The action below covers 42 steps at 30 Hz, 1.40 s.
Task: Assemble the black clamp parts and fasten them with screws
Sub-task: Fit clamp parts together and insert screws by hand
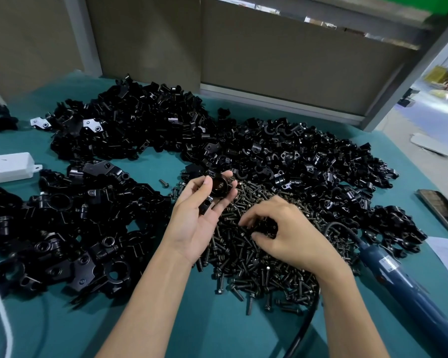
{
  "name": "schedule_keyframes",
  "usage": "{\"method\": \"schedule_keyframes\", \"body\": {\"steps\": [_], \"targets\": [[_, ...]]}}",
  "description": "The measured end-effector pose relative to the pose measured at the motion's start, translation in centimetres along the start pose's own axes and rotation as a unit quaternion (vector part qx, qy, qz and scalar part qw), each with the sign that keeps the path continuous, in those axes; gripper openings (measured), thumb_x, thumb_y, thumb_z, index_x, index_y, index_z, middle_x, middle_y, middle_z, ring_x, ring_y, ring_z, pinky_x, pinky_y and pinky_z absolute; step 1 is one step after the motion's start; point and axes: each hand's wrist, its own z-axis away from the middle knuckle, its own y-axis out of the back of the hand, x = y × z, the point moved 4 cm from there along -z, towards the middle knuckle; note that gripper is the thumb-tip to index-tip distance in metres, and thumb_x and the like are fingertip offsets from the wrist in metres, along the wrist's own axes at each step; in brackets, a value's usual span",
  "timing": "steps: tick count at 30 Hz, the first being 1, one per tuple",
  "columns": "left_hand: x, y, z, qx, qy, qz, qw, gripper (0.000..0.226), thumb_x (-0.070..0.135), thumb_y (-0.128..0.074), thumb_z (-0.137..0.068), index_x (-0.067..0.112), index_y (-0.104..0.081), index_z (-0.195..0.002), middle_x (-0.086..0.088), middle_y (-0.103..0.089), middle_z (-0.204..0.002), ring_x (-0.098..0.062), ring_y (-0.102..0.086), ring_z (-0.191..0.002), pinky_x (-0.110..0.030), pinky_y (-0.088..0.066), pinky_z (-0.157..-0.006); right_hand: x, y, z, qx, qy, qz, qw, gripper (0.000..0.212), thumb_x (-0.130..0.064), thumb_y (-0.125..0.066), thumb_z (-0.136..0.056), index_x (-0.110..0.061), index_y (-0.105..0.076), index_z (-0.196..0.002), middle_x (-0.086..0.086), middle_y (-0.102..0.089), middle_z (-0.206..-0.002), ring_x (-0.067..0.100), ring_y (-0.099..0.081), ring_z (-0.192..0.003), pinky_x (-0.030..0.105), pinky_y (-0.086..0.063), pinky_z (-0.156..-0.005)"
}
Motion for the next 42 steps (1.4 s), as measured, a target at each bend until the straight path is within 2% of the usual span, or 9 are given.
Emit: {"method": "schedule_keyframes", "body": {"steps": [5, 15, 24, 28, 31, 34, 38, 40, 42], "targets": [[0.1, 0.0, 0.0, -0.006, -0.002, -0.003, 1.000, 0.042, 0.015, -0.059, -0.089, 0.003, -0.049, -0.128, -0.019, -0.071, -0.116, -0.030, -0.070, -0.107, -0.037, -0.058, -0.090, 0.0, -0.7, 0.0, -0.053, 0.000, 0.041, 0.998, 0.036, -0.022, -0.076, -0.081, -0.038, -0.064, -0.112, -0.023, -0.056, -0.099, 0.001, -0.042, -0.105, 0.029, -0.036, -0.100], [0.1, 0.1, 0.0, -0.006, -0.001, -0.004, 1.000, 0.039, 0.015, -0.058, -0.091, 0.002, -0.049, -0.127, -0.019, -0.071, -0.116, -0.031, -0.070, -0.109, -0.037, -0.058, -0.092, -0.7, -1.7, -0.4, -0.045, 0.013, 0.070, 0.996, 0.041, -0.050, -0.080, -0.075, -0.035, -0.065, -0.110, -0.012, -0.055, -0.104, 0.005, -0.037, -0.100, 0.027, -0.035, -0.095], [0.1, 0.1, 0.0, -0.005, -0.002, -0.003, 1.000, 0.035, 0.016, -0.061, -0.087, 0.004, -0.052, -0.118, -0.020, -0.071, -0.116, -0.032, -0.069, -0.109, -0.038, -0.058, -0.092, -1.3, -1.7, -0.3, -0.027, -0.021, 0.043, 0.998, 0.022, -0.033, -0.079, -0.082, -0.028, -0.069, -0.101, -0.016, -0.062, -0.095, 0.004, -0.044, -0.098, 0.031, -0.039, -0.096], [-0.1, 0.1, 0.0, -0.002, -0.003, -0.008, 1.000, 0.036, 0.015, -0.061, -0.086, 0.003, -0.051, -0.119, -0.020, -0.072, -0.114, -0.032, -0.070, -0.106, -0.037, -0.059, -0.088, -2.2, -2.2, -0.3, 0.007, -0.015, 0.097, 0.995, 0.024, -0.028, -0.071, -0.081, -0.030, -0.066, -0.104, -0.017, -0.061, -0.089, 0.006, -0.046, -0.097, 0.031, -0.040, -0.093], [-0.2, 0.2, -0.1, 0.001, -0.005, -0.012, 1.000, 0.037, 0.015, -0.060, -0.086, 0.002, -0.051, -0.120, -0.019, -0.072, -0.113, -0.031, -0.071, -0.104, -0.036, -0.059, -0.087, -3.3, -3.1, -0.5, 0.027, -0.013, 0.162, 0.986, 0.030, -0.026, -0.065, -0.078, -0.028, -0.062, -0.108, -0.012, -0.061, -0.087, 0.011, -0.041, -0.089, 0.031, -0.038, -0.086], [-0.2, 0.2, -0.1, 0.001, -0.006, -0.016, 1.000, 0.039, 0.016, -0.060, -0.088, 0.002, -0.050, -0.123, -0.019, -0.072, -0.114, -0.031, -0.070, -0.105, -0.036, -0.059, -0.088, -3.6, -2.7, -0.3, 0.100, -0.001, 0.196, 0.975, 0.025, -0.020, -0.070, -0.075, -0.027, -0.072, -0.098, -0.006, -0.064, -0.078, 0.015, -0.052, -0.079, 0.028, -0.039, -0.069], [-0.4, 0.3, -0.2, -0.006, -0.002, -0.022, 1.000, 0.039, 0.015, -0.059, -0.088, 0.002, -0.051, -0.124, -0.019, -0.071, -0.117, -0.029, -0.070, -0.106, -0.035, -0.059, -0.087, -1.6, -1.5, -0.2, 0.093, -0.052, 0.031, 0.994, 0.028, -0.020, -0.064, -0.091, -0.035, -0.073, -0.113, -0.008, -0.068, -0.096, 0.003, -0.061, -0.076, 0.020, -0.051, -0.070], [-0.5, 0.3, -0.3, -0.005, 0.001, -0.027, 1.000, 0.038, 0.015, -0.060, -0.088, 0.001, -0.053, -0.123, -0.020, -0.069, -0.121, -0.029, -0.069, -0.110, -0.034, -0.058, -0.088, -0.9, 0.1, 0.0, 0.193, -0.043, -0.060, 0.978, 0.028, -0.010, -0.068, -0.091, -0.028, -0.075, -0.112, -0.015, -0.072, -0.095, 0.000, -0.065, -0.075, 0.014, -0.053, -0.068], [-0.7, 0.3, -0.3, -0.008, 0.003, -0.034, 0.999, 0.034, 0.016, -0.061, -0.087, 0.001, -0.054, -0.116, -0.021, -0.068, -0.125, -0.030, -0.068, -0.113, -0.034, -0.058, -0.090, -0.4, 1.4, 0.0, 0.293, -0.039, -0.156, 0.943, 0.023, -0.004, -0.072, -0.088, -0.021, -0.077, -0.104, -0.017, -0.073, -0.090, 0.001, -0.068, -0.079, 0.014, -0.053, -0.073]]}}
